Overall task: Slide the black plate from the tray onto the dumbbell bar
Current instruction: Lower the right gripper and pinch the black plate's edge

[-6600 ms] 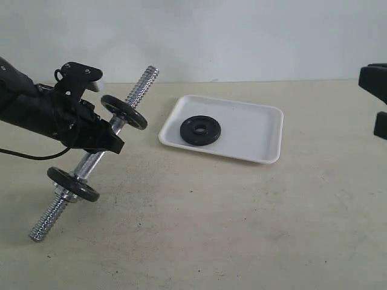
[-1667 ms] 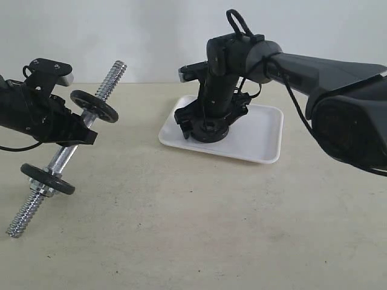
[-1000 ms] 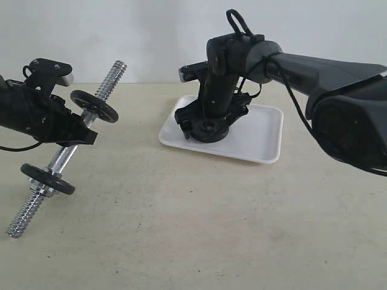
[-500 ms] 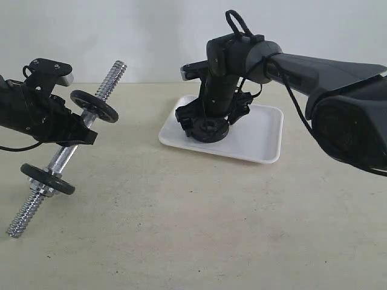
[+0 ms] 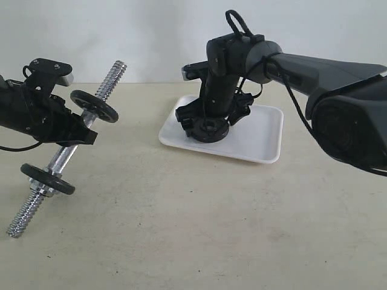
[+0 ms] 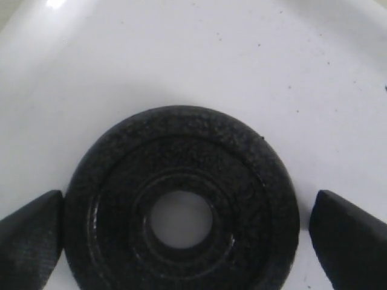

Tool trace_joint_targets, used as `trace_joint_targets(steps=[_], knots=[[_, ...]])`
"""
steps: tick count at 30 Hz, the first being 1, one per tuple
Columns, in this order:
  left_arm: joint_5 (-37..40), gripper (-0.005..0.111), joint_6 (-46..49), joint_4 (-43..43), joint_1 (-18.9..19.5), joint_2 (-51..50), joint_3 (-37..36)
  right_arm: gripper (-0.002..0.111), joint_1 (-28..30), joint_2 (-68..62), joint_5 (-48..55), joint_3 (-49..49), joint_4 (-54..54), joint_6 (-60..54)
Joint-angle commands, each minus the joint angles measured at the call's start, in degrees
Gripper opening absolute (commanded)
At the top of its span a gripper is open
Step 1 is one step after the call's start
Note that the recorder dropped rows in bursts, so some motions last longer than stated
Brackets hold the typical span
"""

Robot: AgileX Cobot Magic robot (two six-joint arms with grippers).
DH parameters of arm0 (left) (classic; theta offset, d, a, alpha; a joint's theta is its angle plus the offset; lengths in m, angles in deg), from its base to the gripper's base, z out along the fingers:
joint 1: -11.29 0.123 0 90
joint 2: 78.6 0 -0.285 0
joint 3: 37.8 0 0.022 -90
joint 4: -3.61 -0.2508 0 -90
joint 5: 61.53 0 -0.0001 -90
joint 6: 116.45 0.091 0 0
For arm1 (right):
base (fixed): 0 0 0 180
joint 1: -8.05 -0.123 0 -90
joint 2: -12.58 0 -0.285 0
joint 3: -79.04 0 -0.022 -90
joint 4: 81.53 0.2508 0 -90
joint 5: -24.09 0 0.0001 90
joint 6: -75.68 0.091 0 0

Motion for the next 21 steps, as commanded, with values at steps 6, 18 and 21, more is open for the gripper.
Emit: trace_joint_targets(steps=[6,18,21], knots=[[-3.8,0.004,0.0,2.8,0.1,3.5,1.9,0.104,0.3,-0.1,2.5,0.0,-0.8,-0.1],[-3.8,0.004,0.0,2.8,0.1,3.5,1.9,0.090,0.3,-0.1,1.6,0.0,-0.4,-0.1],[-3.8,0.004,0.0,2.8,0.1,3.5,1.9,0.056,0.3,-0.1,1.6,0.0,0.1,0.0]])
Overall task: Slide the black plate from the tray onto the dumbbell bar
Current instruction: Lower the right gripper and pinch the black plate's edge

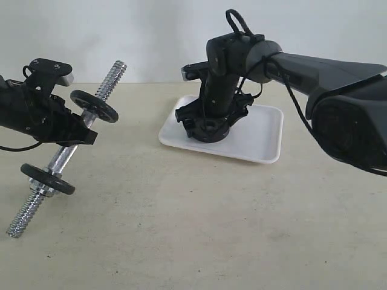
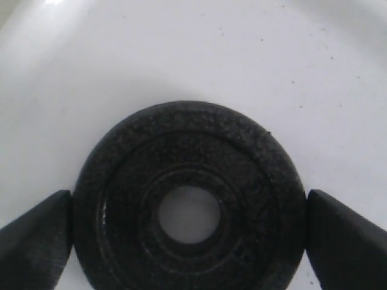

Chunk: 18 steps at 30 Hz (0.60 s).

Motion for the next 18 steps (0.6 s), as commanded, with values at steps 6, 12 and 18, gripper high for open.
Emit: trace_joint_targets(steps=[6,12,18], knots=[[-3.8,0.004,0.0,2.8,0.1,3.5,1.9,0.000,0.3,-0.1,1.5,0.0,0.0,-0.9],[-3.8,0.004,0.0,2.8,0.1,3.5,1.9,0.000,0.3,-0.1,2.2,0.0,0.0,-1.5],[-3.8,0.004,0.0,2.7,0.1,3.5,1.9,0.000,0.3,-0.1,2.4,0.0,0.2,-2.2]])
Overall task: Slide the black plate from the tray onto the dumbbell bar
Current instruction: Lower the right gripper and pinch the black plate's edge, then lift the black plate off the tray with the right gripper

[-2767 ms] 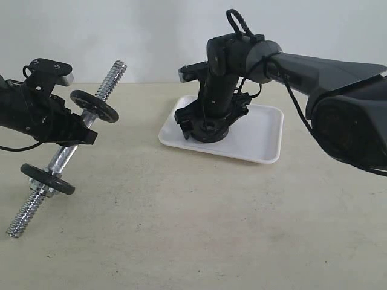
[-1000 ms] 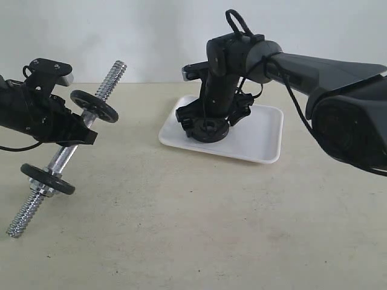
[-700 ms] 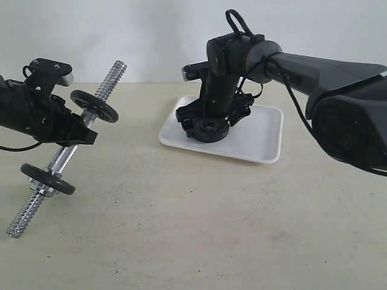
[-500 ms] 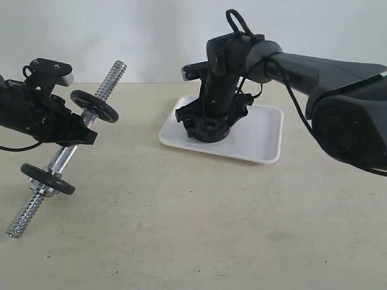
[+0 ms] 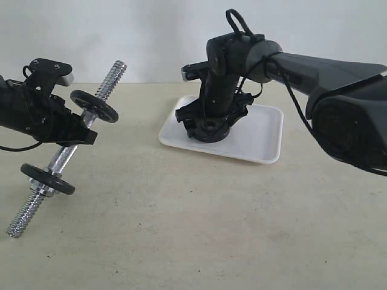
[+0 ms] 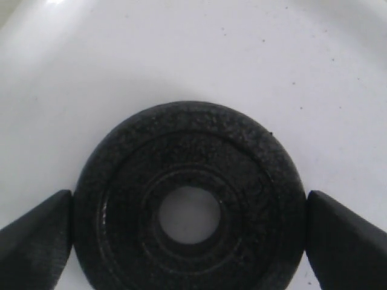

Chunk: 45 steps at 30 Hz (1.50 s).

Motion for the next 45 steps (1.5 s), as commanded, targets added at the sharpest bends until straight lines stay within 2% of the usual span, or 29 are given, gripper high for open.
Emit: trace_joint_targets(steps=[1,20,26,39,45], knots=[[-3.8,0.004,0.0,2.6,0.1,3.5,1.9,0.000,0.3,-0.1,2.3,0.0,0.0,-1.3],[-3.5,0.004,0.0,1.5,0.1,3.5,1.9,0.000,3.5,8.4,5.0,0.0,1.3,-0.6],[-3.1,0.004,0.0,1.2,0.1,3.5,1.8,0.000,3.5,8.8,4.8,0.0,8.4,-4.6],[-4.2,0.004,0.0,0.8,0.1,3.5,0.8,0.000,3.5,10.7,-7.9,0.0,9.1,-5.7],[-4.3,0.004,0.0,0.8,0.1,3.5,0.8,0.000,2.9,11.1,-6.5,0.0,7.7,-8.3]])
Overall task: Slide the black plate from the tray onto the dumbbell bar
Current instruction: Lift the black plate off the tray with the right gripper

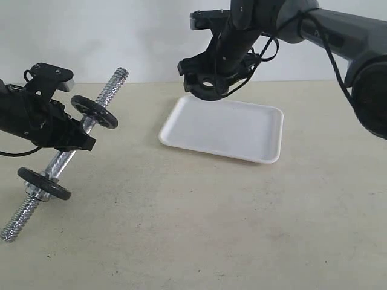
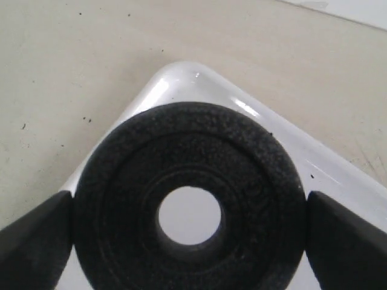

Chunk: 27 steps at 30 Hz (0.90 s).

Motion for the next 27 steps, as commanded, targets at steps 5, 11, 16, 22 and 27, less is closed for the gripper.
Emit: trace_joint_targets(steps=[5,11,16,22,27], knots=[[-4.9,0.004,0.4,2.7,0.1,3.5,1.7,0.000,-1.3,2.9,0.5,0.7,-2.6,-1.7],[-4.9,0.004,0.6,2.7,0.1,3.5,1.7,0.000,-2.5,4.3,0.2,0.7,-3.8,-2.4],[-4.9,0.004,0.6,2.7,0.1,3.5,1.7,0.000,-2.9,4.5,1.4,0.7,-0.5,-8.2],[-4.9,0.004,1.1,2.7,0.1,3.5,1.7,0.000,-2.9,4.5,7.9,0.7,6.3,-15.8],[-4.8,0.004,1.2,2.7,0.1,3.5,1.7,0.000,-2.9,4.5,12.0,0.7,4.1,-15.8]])
